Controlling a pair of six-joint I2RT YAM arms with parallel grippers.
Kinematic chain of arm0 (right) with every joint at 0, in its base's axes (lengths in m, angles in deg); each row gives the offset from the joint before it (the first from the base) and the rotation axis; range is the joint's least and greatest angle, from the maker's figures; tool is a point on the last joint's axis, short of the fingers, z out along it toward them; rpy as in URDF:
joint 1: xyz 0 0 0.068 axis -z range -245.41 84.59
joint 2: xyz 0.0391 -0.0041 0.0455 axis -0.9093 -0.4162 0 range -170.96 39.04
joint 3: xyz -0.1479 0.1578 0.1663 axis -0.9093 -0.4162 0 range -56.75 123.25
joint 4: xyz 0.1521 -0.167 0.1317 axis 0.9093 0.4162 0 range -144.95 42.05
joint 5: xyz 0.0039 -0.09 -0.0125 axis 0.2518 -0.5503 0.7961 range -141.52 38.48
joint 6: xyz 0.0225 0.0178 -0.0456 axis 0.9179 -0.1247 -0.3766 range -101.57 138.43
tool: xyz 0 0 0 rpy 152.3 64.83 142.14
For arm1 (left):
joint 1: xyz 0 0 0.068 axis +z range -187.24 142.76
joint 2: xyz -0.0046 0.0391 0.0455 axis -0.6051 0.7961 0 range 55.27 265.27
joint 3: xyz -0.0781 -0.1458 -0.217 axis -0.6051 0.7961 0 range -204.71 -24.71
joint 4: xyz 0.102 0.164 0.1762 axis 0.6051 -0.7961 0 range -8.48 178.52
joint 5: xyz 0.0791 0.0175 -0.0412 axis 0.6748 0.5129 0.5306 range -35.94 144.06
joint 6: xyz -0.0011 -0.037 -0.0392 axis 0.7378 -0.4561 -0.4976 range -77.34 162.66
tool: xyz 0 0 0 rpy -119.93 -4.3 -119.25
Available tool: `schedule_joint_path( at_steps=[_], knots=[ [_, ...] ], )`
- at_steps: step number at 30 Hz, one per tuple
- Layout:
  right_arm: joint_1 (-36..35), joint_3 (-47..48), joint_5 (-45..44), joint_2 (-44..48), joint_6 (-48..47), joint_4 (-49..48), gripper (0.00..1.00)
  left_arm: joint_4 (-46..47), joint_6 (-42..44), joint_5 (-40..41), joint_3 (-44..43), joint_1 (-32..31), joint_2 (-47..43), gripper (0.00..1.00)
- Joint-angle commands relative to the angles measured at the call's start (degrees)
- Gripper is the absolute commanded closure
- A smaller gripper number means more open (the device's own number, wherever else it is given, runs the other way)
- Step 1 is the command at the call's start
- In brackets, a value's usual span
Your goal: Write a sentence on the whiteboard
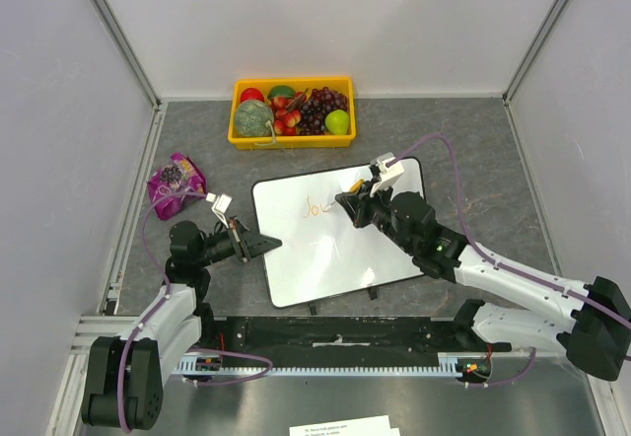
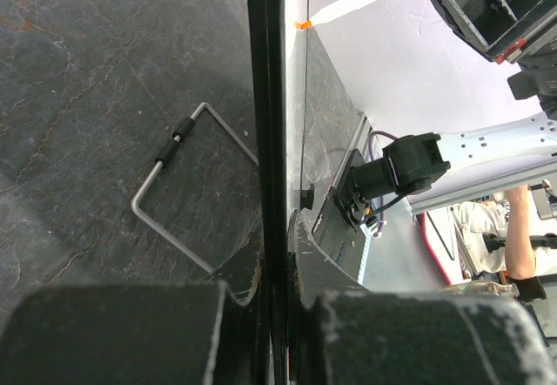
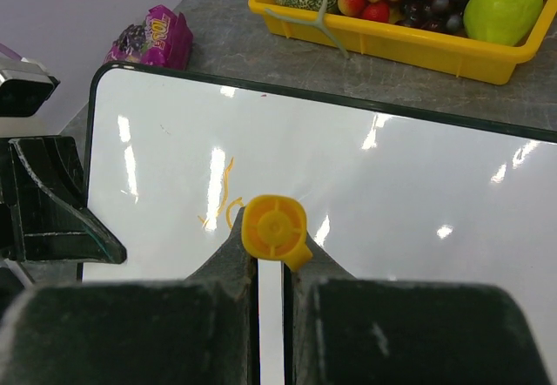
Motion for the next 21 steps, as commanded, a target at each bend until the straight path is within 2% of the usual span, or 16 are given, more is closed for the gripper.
schedule_joint_path(
  at_steps=[1,12,21],
  knots=[
    [0.3,-1.5,-0.4,0.7,-1.5,3.5,1.00,0.0,6.4,0.0,1.0,0.1,-0.2,0.98],
    [0.3,1.8,0.9,3.5,0.0,3.4,1.00,0.1,6.4,0.0,1.0,-0.1,0.0,0.98],
    [0.3,4.0,-1.3,2.7,-0.4,1.6,1.00,0.0,6.4,0.0,1.0,0.0,0.0,0.98]
  ],
)
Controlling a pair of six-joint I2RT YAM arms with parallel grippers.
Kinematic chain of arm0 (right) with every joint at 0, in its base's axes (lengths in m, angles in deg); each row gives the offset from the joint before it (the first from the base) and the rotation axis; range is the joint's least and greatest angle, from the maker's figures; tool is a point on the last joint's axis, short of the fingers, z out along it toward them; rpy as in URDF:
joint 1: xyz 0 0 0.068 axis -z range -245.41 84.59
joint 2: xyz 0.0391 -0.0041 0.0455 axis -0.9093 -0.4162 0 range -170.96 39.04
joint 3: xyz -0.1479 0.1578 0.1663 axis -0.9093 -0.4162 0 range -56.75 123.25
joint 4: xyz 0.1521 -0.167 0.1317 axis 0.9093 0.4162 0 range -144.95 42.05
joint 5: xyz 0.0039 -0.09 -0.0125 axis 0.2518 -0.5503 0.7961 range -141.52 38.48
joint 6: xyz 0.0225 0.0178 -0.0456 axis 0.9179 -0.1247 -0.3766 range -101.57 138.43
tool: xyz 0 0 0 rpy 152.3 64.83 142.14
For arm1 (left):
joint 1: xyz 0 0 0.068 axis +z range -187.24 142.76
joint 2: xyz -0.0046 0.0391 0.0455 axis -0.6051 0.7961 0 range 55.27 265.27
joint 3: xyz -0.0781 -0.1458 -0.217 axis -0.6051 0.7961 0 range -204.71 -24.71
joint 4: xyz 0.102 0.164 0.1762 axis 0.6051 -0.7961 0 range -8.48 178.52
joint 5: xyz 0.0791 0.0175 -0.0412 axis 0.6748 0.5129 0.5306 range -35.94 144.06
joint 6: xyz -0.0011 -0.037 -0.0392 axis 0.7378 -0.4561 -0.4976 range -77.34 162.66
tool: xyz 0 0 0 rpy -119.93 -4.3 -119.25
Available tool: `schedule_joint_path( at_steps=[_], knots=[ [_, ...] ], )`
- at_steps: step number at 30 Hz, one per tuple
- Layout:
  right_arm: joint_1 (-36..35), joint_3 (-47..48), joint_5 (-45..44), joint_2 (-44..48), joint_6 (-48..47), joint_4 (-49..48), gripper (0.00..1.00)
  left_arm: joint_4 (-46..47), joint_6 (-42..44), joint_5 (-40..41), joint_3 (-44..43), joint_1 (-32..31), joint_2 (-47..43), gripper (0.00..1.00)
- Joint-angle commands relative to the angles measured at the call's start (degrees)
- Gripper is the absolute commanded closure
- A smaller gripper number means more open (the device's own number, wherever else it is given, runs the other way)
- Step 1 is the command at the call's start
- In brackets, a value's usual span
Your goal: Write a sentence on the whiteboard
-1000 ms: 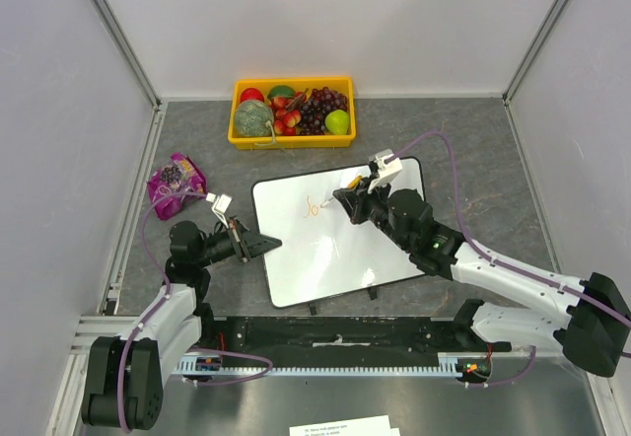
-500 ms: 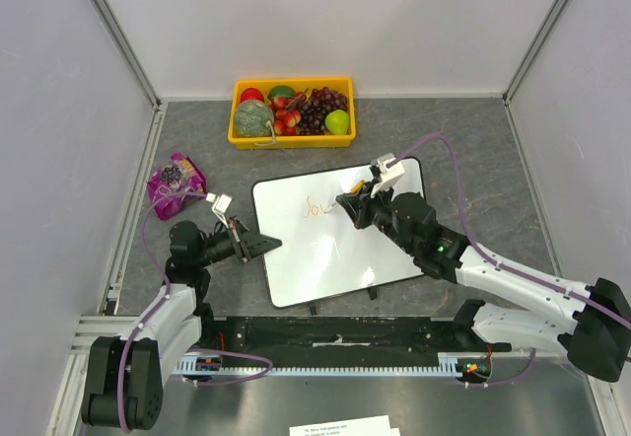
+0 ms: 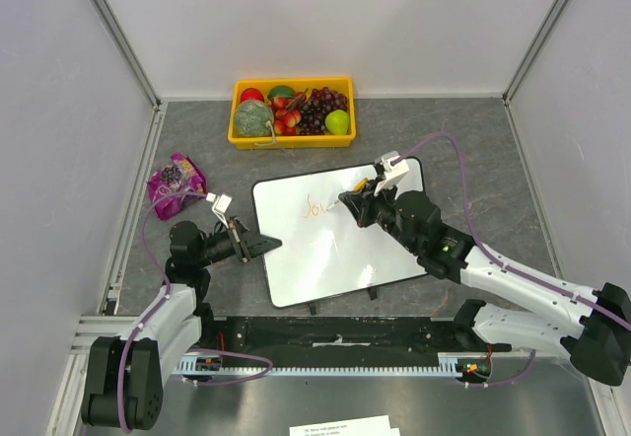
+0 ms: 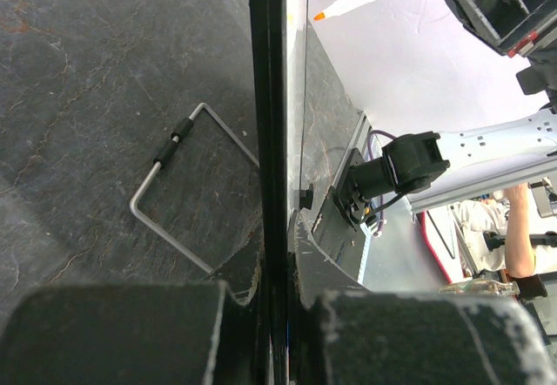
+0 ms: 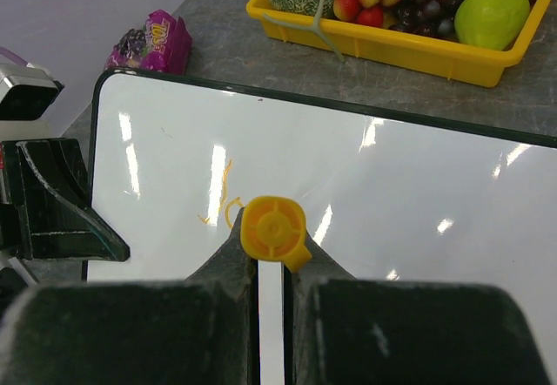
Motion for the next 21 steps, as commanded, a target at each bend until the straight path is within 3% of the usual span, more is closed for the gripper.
schedule_joint_path(
  at_steps=[1,21],
  knots=[
    [0.1,3.7,-1.9,-0.3,-0.5,-2.3,1.00,-0.3,6.3,0.1,1.0,-0.1,0.0,0.98],
    [0.2,3.0,-4.9,-3.6,-1.0,-3.4,1.00,-0.3,6.3,0.0,1.0,-0.1,-0.2,0.98]
  ],
)
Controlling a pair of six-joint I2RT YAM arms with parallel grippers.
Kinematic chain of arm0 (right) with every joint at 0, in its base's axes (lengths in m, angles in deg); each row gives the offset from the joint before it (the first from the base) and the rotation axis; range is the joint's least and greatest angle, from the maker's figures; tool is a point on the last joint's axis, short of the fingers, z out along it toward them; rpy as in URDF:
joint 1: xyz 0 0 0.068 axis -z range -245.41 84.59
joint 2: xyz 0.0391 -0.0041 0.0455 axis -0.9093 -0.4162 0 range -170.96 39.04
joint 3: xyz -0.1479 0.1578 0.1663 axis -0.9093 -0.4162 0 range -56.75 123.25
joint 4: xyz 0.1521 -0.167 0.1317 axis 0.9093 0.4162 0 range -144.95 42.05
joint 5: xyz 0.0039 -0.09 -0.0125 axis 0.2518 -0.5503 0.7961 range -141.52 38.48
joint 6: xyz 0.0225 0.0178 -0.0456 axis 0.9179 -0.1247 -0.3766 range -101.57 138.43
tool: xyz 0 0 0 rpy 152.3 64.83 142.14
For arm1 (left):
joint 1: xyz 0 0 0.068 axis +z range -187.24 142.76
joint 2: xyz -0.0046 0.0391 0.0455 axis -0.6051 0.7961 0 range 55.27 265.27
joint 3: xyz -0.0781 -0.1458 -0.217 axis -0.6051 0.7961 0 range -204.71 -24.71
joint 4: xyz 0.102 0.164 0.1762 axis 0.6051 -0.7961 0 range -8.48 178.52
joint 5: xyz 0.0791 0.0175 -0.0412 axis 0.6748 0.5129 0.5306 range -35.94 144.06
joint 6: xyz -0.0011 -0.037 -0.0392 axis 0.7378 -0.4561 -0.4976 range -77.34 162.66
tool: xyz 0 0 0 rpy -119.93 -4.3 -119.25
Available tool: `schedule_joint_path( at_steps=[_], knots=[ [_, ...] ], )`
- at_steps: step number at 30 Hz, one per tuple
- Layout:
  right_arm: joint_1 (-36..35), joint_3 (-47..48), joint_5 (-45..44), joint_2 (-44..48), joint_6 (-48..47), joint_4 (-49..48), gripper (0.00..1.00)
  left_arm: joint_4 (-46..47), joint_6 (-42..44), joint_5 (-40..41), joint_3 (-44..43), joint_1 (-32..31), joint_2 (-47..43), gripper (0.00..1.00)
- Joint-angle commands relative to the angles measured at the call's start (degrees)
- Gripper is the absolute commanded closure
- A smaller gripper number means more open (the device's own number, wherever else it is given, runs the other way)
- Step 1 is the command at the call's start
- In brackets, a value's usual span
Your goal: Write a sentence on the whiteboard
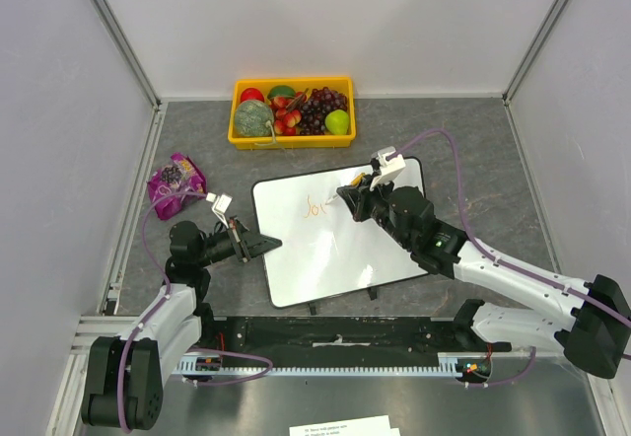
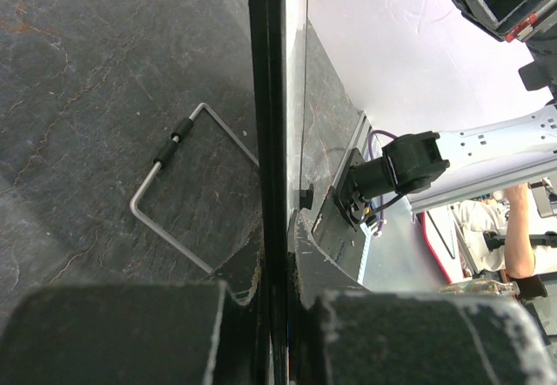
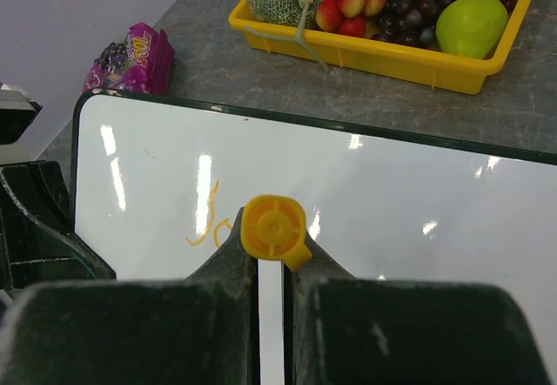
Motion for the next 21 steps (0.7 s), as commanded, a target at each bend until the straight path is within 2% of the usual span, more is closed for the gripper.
schedule_joint_path(
  at_steps=[1,21],
  knots=[
    [0.2,0.4,-1.2,-0.3,-0.6,-1.9,1.00,-0.3,6.3,-0.1,1.0,-0.1,-0.2,0.98],
    [0.2,-4.6,2.6,1.1,0.5,-0.1,1.00,-0.3,6.3,0.0,1.0,0.0,-0.1,0.98]
  ],
)
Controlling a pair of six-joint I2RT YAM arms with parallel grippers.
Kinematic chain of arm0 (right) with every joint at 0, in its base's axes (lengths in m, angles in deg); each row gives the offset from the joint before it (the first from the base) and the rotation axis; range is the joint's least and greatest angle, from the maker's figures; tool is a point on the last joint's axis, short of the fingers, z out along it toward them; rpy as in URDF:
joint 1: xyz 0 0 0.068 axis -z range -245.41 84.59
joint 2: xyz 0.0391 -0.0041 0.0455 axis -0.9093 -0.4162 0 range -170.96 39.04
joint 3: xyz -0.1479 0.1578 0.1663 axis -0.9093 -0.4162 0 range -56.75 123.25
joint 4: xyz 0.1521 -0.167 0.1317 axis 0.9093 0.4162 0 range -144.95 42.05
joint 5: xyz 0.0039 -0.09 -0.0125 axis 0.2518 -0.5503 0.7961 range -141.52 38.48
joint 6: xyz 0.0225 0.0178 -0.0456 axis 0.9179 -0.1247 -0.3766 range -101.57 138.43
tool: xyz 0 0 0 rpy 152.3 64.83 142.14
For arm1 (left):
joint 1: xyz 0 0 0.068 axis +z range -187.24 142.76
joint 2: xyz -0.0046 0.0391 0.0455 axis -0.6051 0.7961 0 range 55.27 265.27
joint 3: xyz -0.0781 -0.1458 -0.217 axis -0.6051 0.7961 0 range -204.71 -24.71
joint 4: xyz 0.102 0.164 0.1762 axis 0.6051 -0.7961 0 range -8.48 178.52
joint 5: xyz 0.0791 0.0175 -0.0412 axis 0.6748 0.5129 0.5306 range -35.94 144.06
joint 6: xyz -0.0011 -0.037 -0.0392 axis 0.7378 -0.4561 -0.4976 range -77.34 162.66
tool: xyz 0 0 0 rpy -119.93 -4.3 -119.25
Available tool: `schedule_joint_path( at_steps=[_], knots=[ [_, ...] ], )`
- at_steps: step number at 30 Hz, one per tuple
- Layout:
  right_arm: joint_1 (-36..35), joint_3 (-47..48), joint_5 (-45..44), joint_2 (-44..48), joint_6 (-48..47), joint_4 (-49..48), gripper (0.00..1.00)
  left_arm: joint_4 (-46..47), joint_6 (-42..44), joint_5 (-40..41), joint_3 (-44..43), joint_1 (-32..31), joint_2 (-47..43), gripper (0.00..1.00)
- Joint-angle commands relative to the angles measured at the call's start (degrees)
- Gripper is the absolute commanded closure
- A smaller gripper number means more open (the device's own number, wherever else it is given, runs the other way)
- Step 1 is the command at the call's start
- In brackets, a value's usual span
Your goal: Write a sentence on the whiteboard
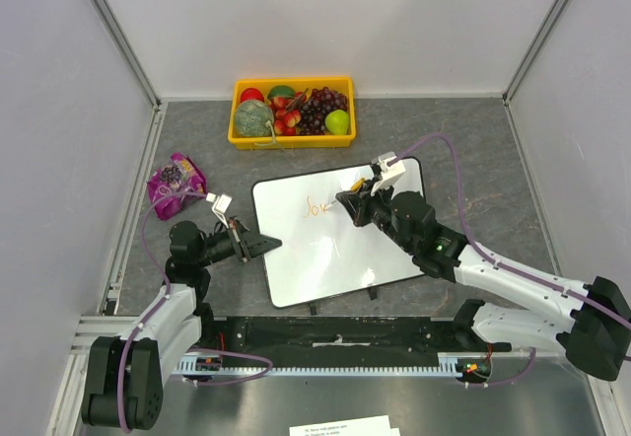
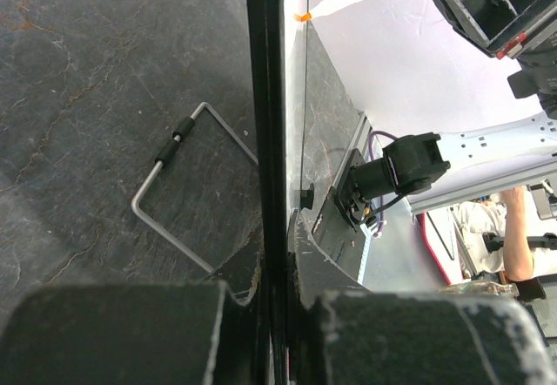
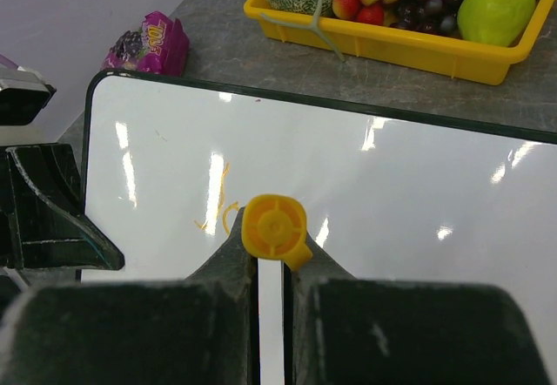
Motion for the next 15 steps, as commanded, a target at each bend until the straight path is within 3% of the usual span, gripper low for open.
schedule_joint_path(
  at_steps=[1,15],
  knots=[
    [0.2,-1.8,0.5,0.2,-0.3,2.4,1.00,0.1,6.4,0.0,1.0,0.0,-0.1,0.98],
    [0.2,-3.5,4.3,1.3,0.0,3.0,1.00,0.1,6.5,0.0,1.0,0.0,0.0,0.98]
  ],
)
